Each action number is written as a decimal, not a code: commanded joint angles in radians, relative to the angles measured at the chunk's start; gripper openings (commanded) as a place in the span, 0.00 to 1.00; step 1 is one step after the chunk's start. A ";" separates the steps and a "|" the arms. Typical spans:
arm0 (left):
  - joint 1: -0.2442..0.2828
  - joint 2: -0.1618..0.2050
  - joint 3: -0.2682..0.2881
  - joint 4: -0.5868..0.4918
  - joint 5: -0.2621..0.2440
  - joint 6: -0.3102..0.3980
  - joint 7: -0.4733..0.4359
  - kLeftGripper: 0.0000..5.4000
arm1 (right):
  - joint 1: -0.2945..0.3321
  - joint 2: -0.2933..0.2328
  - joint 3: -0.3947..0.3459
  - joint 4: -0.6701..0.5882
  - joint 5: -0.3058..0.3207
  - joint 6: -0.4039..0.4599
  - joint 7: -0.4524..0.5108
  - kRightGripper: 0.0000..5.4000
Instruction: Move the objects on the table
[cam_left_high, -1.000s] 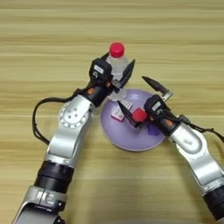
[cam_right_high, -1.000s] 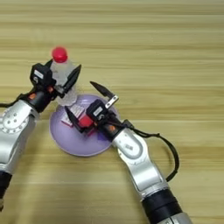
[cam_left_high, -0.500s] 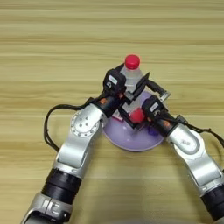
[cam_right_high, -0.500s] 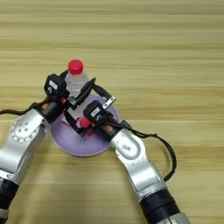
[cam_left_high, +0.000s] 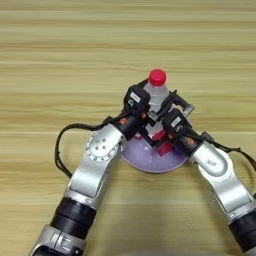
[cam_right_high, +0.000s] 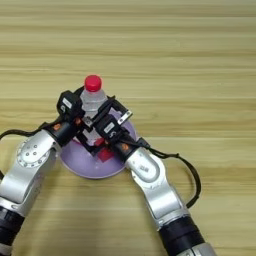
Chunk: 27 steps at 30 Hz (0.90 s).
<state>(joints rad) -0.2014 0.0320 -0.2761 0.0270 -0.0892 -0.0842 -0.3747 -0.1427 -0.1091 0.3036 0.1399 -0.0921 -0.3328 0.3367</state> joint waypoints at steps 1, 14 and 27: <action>-0.012 -0.013 0.006 -0.023 -0.008 0.001 -0.003 0.57 | -0.014 0.024 0.002 0.034 0.042 0.032 0.031 1.00; -0.013 -0.015 0.011 -0.015 -0.007 -0.002 -0.004 0.57 | -0.011 0.039 -0.010 0.013 0.108 0.068 0.064 0.87; -0.013 -0.017 0.020 0.009 -0.002 -0.008 -0.006 0.57 | -0.009 0.041 -0.021 -0.005 0.112 0.077 0.060 0.87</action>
<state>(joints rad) -0.2005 0.0241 -0.2575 0.0333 -0.0887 -0.0840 -0.3769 -0.1478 -0.0746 0.2845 0.1550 0.0175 -0.2671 0.3930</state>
